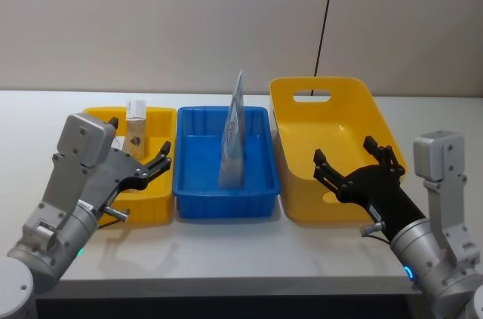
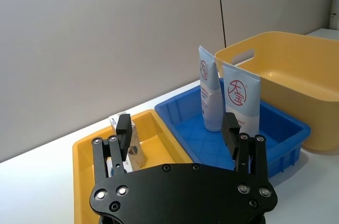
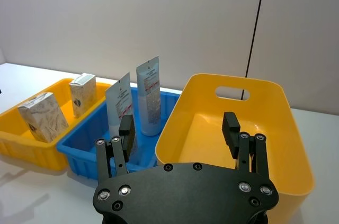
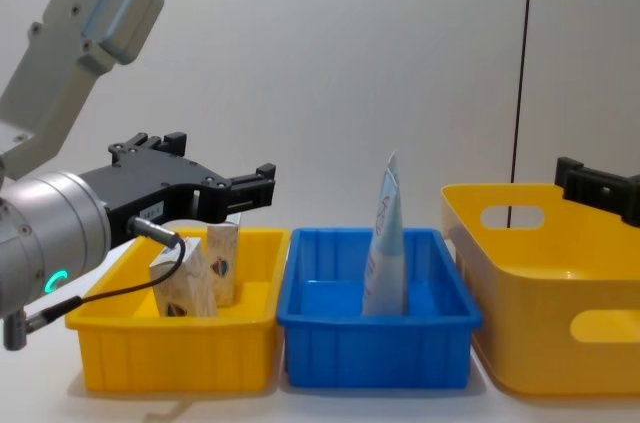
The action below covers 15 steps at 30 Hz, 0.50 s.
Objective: Bimanual collaborative sorting of washing and personal care products
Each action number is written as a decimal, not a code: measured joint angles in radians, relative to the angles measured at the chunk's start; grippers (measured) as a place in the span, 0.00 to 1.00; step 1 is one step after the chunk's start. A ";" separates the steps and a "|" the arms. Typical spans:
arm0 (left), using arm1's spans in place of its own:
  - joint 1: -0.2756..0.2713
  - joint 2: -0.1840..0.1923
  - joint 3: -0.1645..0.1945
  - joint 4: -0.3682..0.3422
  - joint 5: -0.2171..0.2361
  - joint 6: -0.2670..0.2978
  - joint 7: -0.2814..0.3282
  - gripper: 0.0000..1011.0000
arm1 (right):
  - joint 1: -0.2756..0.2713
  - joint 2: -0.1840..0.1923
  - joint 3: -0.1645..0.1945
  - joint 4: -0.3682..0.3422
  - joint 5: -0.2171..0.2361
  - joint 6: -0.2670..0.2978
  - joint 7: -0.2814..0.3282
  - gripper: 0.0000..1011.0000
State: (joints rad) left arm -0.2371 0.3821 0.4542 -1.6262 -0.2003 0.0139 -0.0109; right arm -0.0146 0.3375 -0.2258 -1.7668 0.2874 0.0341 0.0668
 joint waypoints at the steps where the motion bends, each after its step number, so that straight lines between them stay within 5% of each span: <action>1: 0.000 0.000 0.000 0.000 0.000 0.000 0.000 0.99 | 0.000 0.000 0.000 0.000 0.000 0.000 0.000 0.99; 15: 0.000 0.000 0.000 0.000 0.000 0.000 0.000 0.99 | 0.000 0.000 0.000 0.000 0.000 0.000 0.000 0.99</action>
State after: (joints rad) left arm -0.2372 0.3821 0.4542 -1.6262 -0.2004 0.0139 -0.0109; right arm -0.0146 0.3375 -0.2258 -1.7668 0.2873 0.0341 0.0668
